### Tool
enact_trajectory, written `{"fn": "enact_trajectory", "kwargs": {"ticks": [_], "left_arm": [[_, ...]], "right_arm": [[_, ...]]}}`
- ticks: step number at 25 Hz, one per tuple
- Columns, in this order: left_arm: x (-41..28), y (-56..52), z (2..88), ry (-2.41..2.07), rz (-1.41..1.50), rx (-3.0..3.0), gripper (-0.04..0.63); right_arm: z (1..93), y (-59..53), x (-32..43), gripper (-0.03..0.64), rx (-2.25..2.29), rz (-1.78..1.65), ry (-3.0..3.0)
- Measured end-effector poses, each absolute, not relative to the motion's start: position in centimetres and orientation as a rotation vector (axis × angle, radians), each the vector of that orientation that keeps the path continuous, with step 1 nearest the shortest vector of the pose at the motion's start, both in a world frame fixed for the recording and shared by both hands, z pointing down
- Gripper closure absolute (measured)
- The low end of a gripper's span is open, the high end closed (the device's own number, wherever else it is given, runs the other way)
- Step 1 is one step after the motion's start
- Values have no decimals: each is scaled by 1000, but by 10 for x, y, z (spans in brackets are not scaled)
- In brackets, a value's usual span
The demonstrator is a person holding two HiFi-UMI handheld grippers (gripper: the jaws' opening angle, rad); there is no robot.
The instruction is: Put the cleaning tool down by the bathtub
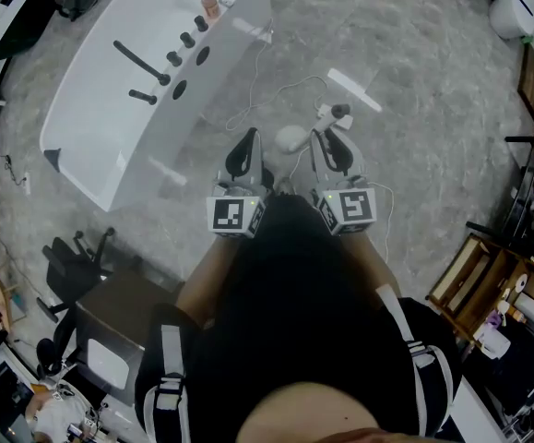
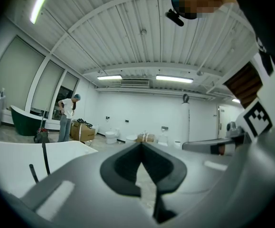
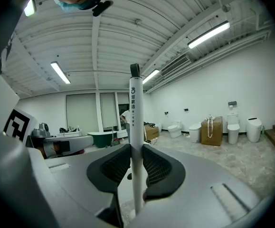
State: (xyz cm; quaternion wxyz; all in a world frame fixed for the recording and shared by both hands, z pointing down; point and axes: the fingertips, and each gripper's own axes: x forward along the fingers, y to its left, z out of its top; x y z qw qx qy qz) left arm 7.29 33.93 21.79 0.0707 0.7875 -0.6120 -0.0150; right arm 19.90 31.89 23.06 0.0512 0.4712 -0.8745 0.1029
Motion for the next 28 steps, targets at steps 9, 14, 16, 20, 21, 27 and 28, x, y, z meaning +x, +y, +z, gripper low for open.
{"fn": "enact_trajectory", "kwargs": {"ticks": [9,14,16,20,21,27,28], "left_arm": [[70,296,220,-1829,-78,2381,588],[61,257,221,-1823,-88,2380,588],[58,242,222,-1813,-91,2386,588],[50,210,226,-1790,-85,2390,588],[48,201,227,-1785,-82,2389,588],[33,146,231,-1767,-69,2402,588],[29,139,231,-1763,-66,2405,588]], "right_arm": [[234,279,199,532,1463,296,-2629],[237,247,194,532,1482,295,-2612],[239,233,192,532,1492,299,-2604],[245,202,184,532,1502,313,-2581],[247,194,182,532,1504,317,-2577],[256,141,167,532,1526,333,-2550],[257,133,164,532,1530,334,-2543]]}}
